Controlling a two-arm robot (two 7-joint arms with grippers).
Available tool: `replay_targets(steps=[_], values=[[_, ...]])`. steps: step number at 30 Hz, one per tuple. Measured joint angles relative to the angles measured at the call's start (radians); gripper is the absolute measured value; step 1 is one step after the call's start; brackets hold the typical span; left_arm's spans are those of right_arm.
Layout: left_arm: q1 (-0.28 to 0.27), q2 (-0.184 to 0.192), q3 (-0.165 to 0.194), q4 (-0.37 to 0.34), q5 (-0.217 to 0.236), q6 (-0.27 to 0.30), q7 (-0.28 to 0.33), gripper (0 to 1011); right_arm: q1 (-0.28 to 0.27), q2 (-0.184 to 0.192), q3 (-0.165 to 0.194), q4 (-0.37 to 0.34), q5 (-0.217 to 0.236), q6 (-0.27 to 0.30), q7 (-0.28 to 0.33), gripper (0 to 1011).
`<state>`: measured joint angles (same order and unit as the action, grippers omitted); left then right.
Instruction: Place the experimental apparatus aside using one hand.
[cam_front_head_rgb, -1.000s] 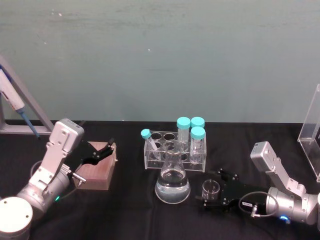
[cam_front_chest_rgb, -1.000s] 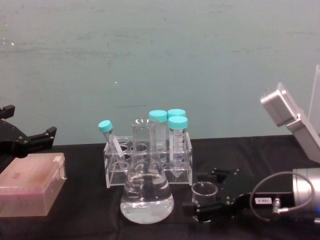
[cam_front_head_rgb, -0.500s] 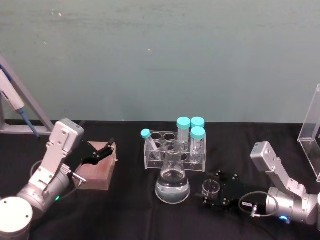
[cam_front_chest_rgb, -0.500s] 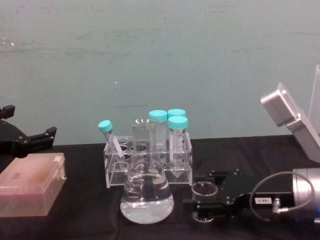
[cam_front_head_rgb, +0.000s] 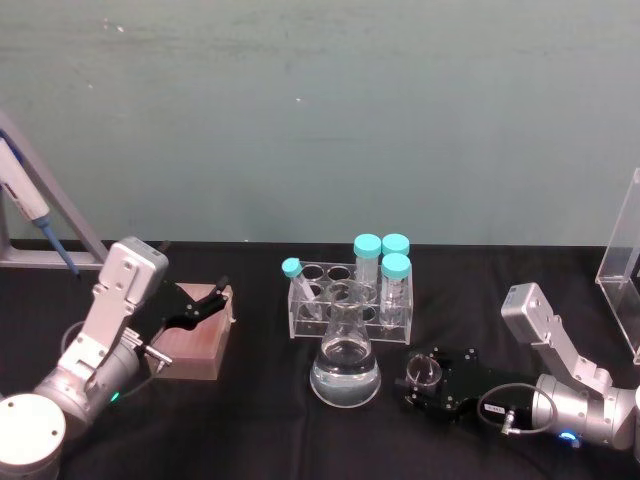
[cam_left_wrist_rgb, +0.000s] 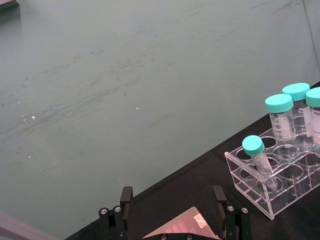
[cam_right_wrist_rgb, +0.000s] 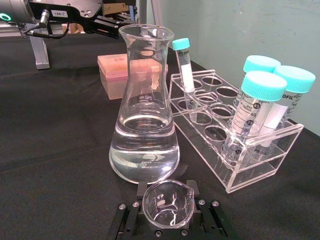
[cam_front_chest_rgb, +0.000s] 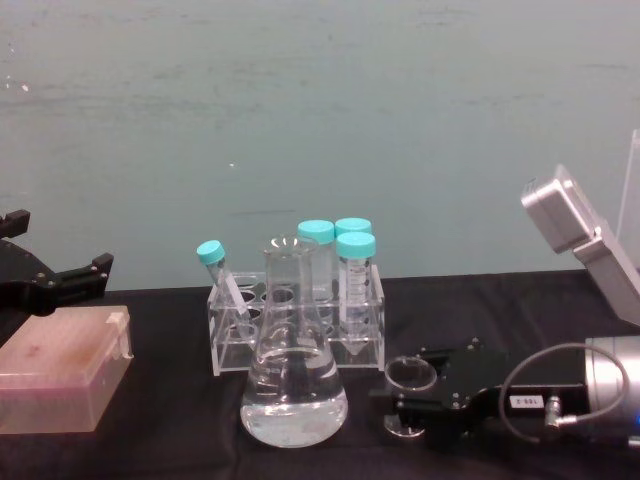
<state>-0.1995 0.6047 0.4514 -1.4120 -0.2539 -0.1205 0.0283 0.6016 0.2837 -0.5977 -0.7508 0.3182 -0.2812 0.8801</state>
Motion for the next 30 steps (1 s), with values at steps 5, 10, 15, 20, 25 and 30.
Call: replay_targets(steps=[5,10,15,20,25,30], values=[[0.000,0.000,0.000,0.000,0.000,0.000,0.000,1000,0.000,0.000,0.000,0.000,0.000,0.000,0.000,470],[0.000,0.000,0.000,0.000,0.000,0.000,0.000,1000,-0.007,0.004,0.002,-0.012,-0.001,-0.001,-0.005,470],[0.000,0.000,0.000,0.000,0.000,0.000,0.000,1000,-0.014,0.008,0.009,-0.027,-0.004,-0.002,-0.021,470],[0.000,0.000,0.000,0.000,0.000,0.000,0.000,1000,-0.020,0.011,0.023,-0.042,-0.004,-0.002,-0.051,470],[0.000,0.000,0.000,0.000,0.000,0.000,0.000,1000,-0.021,0.010,0.039,-0.048,-0.006,0.004,-0.086,470],[0.000,0.000,0.000,0.000,0.000,0.000,0.000,1000,-0.015,0.005,0.059,-0.047,-0.018,0.008,-0.139,470]])
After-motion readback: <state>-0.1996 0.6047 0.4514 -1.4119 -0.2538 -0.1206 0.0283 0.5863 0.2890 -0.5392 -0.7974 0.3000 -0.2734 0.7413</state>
